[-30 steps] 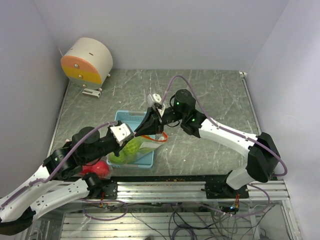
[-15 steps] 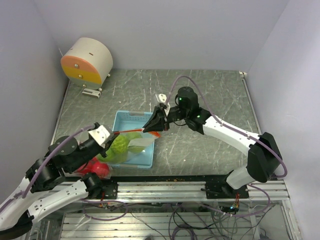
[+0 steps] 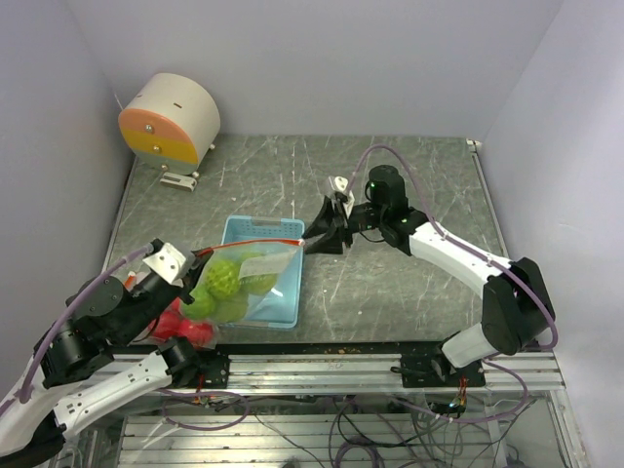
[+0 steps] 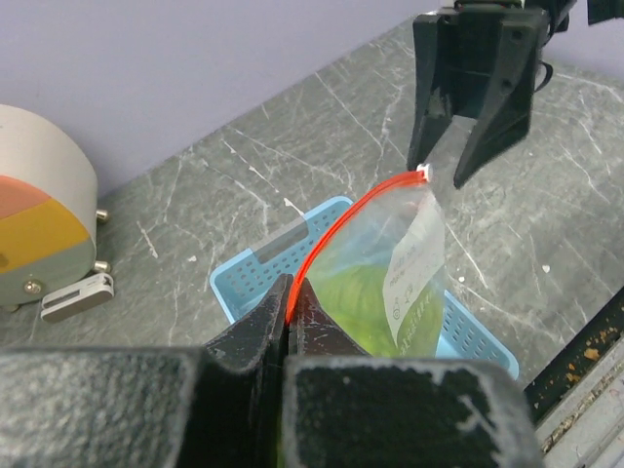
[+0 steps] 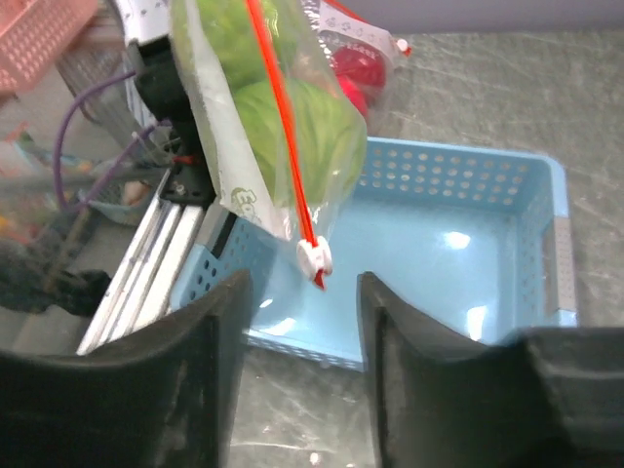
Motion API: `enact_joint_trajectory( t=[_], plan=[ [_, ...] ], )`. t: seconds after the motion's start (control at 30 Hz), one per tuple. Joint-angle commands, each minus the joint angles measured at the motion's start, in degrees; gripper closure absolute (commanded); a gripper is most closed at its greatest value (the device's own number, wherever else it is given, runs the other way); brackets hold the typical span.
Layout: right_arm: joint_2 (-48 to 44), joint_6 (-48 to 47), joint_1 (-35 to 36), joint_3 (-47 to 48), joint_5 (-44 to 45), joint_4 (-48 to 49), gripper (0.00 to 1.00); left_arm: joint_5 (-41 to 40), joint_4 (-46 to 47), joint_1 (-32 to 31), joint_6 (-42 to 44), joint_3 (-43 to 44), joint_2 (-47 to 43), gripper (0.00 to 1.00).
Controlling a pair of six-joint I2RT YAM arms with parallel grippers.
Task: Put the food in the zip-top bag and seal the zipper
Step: Zip the zipper on the food storage bag into the bin, then place the zipper food storage bag in the bin.
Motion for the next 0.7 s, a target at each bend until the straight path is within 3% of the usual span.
enact_joint_trajectory(
  t=[0.0,0.03,0.07,0.37,0.53,0.67],
  plan=[
    [-1.2,2.2,-1.0,-0.7,2.2,0.1,0.14,-2.2,7.8,0.1,-0.5,1.3,0.1,0.93],
    [-1.5,3.7,-1.0,-0.7,3.7,1.3,0.02,-2.1,8.8,0.1,-0.7,0.8,0.4,0.93],
    [-1.8,5.6,-1.1,-0.8,5.9,2.4,0.0,-2.0,10.0,0.0,-0.9,0.1,0.6,0.93],
    [-6.4,19.5,-5.8,-4.4,24.3,8.8,0.0,-5.0,24.9,0.0,-1.8,-3.7,8.0,0.93],
    [-10.2,23.4,-6.9,-7.0,39.0,9.0,0.0,-7.2,34.3,0.0,-2.2,-5.2,12.3,0.93],
    [-10.9,24.4,-7.2,-7.7,42.0,8.3,0.0,-11.7,36.4,0.1,-3.2,-5.8,15.9,0.93]
  ],
)
